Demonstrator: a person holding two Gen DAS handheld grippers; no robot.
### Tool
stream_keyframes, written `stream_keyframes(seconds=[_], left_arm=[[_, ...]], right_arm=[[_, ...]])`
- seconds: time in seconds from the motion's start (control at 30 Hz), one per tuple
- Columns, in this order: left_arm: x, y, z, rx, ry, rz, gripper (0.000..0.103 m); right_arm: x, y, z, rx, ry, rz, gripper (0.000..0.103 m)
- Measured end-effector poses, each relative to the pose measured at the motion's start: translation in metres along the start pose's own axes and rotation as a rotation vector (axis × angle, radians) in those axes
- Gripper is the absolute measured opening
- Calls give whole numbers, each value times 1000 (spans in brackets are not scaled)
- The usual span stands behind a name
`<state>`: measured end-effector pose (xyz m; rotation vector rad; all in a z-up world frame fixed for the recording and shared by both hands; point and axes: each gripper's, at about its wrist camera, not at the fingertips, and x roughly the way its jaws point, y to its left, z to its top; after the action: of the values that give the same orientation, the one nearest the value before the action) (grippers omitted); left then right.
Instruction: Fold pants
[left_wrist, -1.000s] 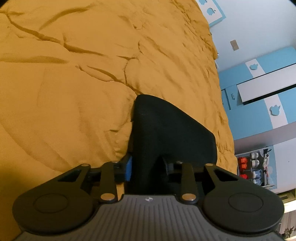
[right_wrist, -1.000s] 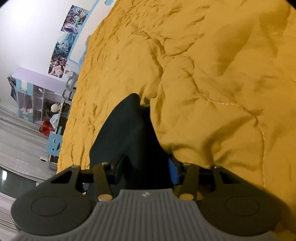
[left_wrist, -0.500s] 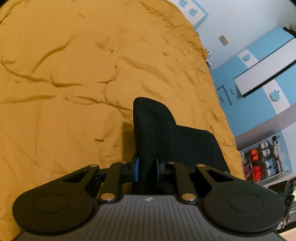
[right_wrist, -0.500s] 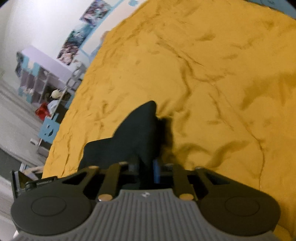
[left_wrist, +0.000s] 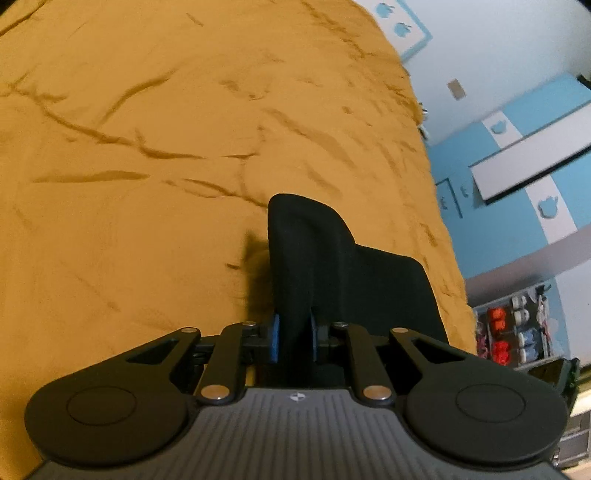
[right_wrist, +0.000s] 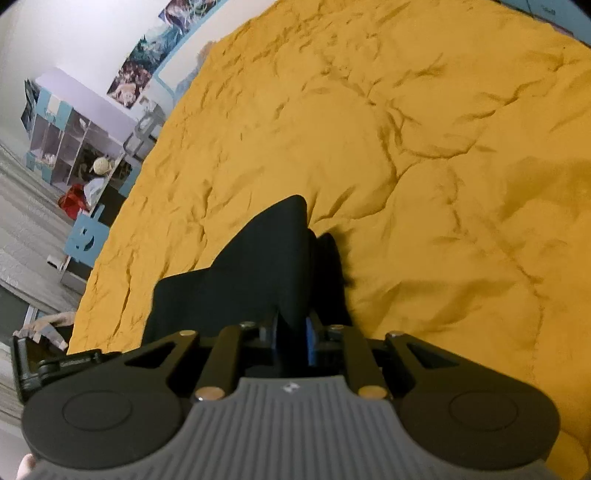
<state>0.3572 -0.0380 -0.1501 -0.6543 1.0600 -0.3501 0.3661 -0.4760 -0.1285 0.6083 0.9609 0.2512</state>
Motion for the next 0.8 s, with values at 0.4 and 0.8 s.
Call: stream_keyframes(seconds=[0.4, 0.8], left_arm=[[21, 18, 7, -34, 58, 13, 17], [22, 26, 4, -61, 65, -6, 26]], right_arm=[[42, -62, 21, 175, 115, 157, 47], [75, -83, 12, 275, 163, 306, 22]])
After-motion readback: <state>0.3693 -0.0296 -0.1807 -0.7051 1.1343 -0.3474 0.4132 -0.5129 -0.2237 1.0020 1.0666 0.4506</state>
